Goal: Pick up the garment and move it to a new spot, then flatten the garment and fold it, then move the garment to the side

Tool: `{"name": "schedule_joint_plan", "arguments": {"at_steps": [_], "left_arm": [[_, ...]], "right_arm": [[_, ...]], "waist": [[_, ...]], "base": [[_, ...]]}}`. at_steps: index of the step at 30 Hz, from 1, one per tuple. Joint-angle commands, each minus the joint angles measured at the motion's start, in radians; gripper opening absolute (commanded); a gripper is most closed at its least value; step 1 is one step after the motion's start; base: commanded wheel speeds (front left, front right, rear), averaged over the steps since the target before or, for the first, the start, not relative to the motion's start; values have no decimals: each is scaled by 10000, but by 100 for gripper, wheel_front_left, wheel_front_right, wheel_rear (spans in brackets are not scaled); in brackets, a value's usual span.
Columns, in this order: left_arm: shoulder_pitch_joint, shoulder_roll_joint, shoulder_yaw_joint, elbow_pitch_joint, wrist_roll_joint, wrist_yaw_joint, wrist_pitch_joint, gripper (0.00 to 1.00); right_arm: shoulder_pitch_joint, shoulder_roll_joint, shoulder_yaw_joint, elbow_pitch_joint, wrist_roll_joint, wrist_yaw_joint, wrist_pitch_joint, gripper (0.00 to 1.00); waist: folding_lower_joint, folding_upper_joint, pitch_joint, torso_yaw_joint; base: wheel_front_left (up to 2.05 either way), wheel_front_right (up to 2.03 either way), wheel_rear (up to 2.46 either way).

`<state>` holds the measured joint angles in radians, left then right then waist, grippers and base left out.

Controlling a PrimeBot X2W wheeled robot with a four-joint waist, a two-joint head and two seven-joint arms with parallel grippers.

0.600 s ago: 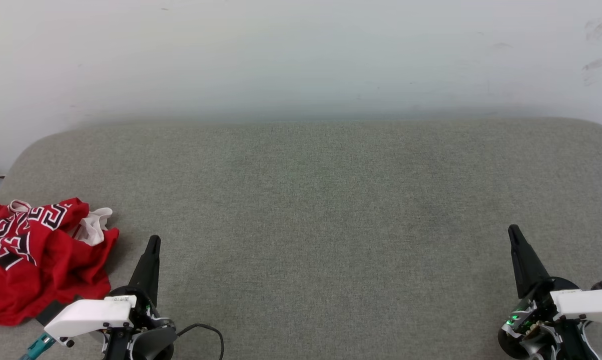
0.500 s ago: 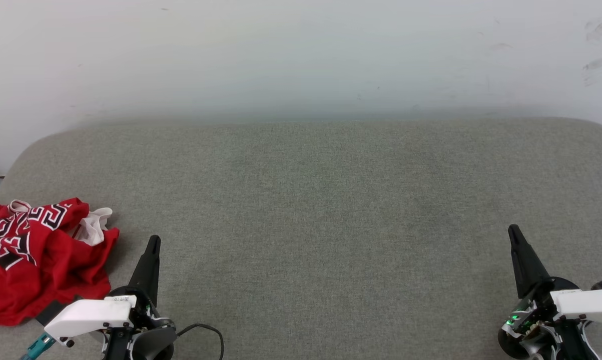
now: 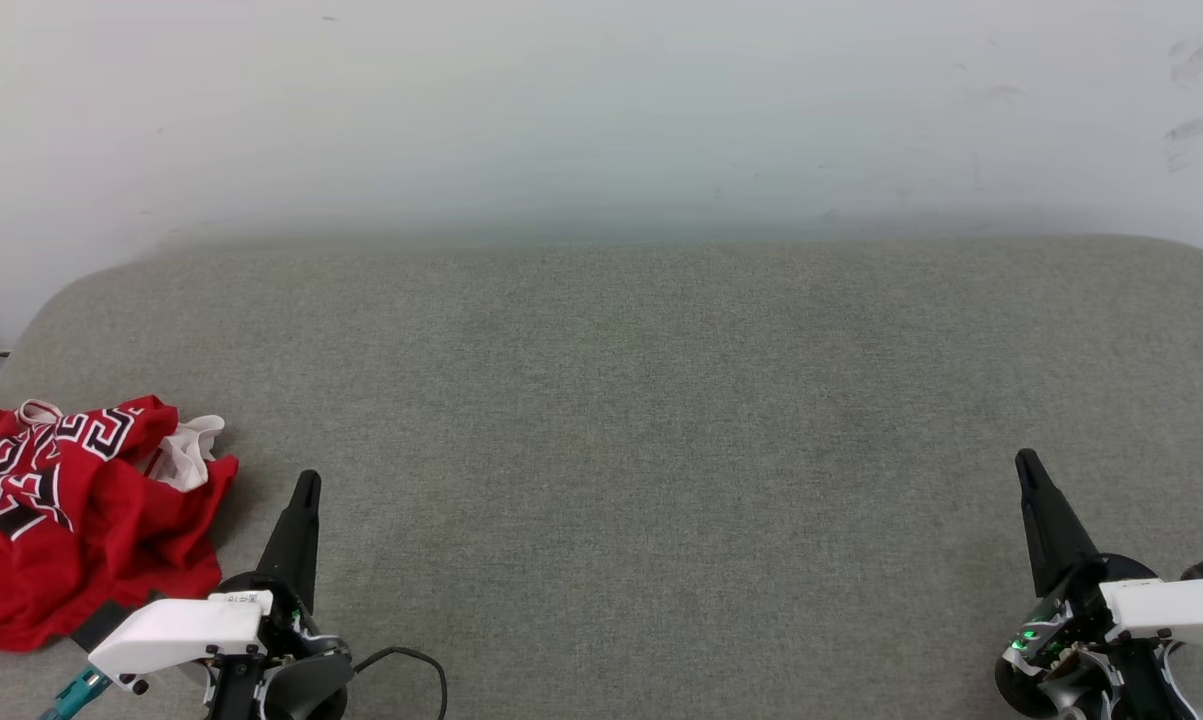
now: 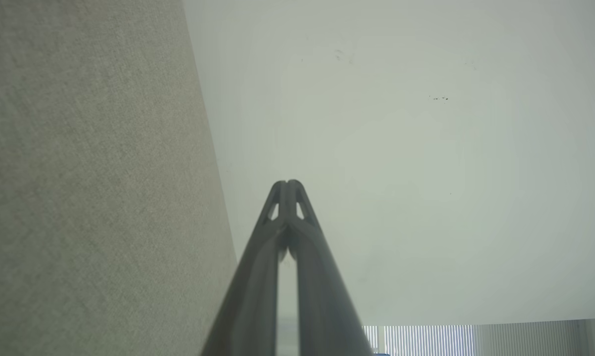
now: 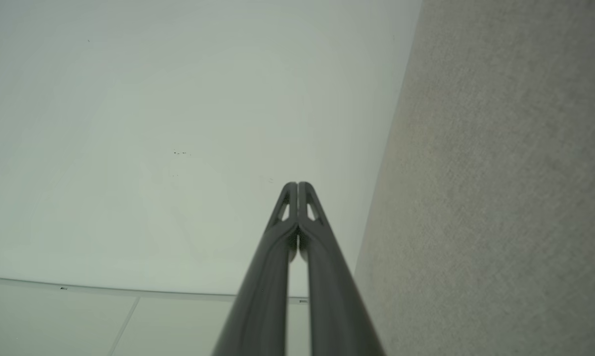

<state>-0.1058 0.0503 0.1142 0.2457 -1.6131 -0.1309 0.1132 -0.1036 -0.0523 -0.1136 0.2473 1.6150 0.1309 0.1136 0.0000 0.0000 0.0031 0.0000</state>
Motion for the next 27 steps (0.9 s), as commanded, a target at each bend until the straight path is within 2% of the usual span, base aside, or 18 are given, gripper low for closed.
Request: {"name": "schedule_joint_plan", "arguments": {"at_steps": [1,5,6,19,27], "left_arm": [[-69,-18,20,-7,1,-24,43,0],[-69,-18,20,-7,1,-24,43,0],[-69,-18,20,-7,1,-24,43,100],[155,-9,-581,-429,49,2,-457,100],[202,50,-996,-1071,454,2,-867,100]], "right_arm": [[-125,43,3,7,-42,-3,-7,0],[-125,43,3,7,-42,-3,-7,0],[-125,43,3,7,-42,-3,-7,100],[311,4,357,-459,-58,-2,-453,100],[379,6,583,-970,-238,-2,-842,100]], "waist": [[0,0,0,0],[0,0,0,0],[0,0,0,0],[0,0,8,23],[0,0,20,57]], "base": [[0,0,0],[0,0,0],[0,0,0],[0,0,0],[0,0,0]]}}
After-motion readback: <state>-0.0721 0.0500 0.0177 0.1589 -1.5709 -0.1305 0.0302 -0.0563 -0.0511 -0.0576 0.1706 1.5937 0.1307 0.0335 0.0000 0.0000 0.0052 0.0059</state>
